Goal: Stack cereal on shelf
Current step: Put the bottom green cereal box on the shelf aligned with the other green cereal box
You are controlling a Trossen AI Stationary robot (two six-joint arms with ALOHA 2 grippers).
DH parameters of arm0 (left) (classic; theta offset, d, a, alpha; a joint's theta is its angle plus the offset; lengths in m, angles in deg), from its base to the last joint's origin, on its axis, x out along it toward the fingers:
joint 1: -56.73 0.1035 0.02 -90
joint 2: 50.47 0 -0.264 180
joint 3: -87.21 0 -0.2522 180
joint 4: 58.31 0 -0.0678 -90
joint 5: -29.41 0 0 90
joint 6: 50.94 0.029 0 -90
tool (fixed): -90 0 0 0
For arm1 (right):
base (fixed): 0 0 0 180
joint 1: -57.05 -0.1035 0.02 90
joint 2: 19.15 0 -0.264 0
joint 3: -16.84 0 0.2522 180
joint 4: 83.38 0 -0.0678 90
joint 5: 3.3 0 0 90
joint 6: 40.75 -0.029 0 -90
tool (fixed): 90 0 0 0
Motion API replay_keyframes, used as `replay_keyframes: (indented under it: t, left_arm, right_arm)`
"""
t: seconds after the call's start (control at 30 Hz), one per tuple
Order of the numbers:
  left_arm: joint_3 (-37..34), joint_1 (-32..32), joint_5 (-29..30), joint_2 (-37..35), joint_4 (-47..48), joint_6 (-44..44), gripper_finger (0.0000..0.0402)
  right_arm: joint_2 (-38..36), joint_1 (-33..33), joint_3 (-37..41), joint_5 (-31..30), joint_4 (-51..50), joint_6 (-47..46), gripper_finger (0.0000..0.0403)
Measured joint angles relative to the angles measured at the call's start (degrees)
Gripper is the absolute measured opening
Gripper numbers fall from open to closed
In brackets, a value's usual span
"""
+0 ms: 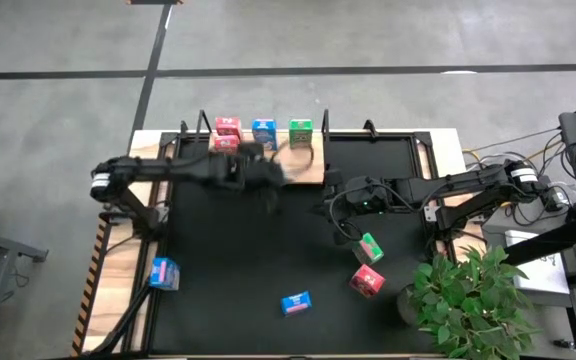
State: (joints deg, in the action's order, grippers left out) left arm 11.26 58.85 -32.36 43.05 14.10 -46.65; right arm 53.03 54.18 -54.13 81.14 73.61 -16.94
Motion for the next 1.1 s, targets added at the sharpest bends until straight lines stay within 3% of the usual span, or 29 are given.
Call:
replay_keyframes:
  t: [0.2, 0.3, 0.83, 1.1]
  left_arm:
    - [-0.1, 10.7, -12.5, 0.1, -10.1, 3.7, 0.0138]
    - [-0.4, 14.3, -15.5, 0.4, -11.2, 3.8, 0.0138]
    - [-0.9, 18.0, -15.8, 10.1, -13.7, 7.7, 0.0139]
    - [-1.0, 18.1, -15.8, 10.4, -15.1, 10.2, 0.0178]
  right_arm:
    - [0.0, 0.0, 0.0, 0.0, 0.2, 0.0, 0.0009]
    - [0.0, 0.0, 0.0, -0.4, 0.2, -0.8, 0.0009]
    - [0.0, 0.2, 0.0, -0.5, 0.1, -1.3, 0.0009]
    - [0.0, 0.2, 0.0, -0.5, 0.1, -1.3, 0.0009]
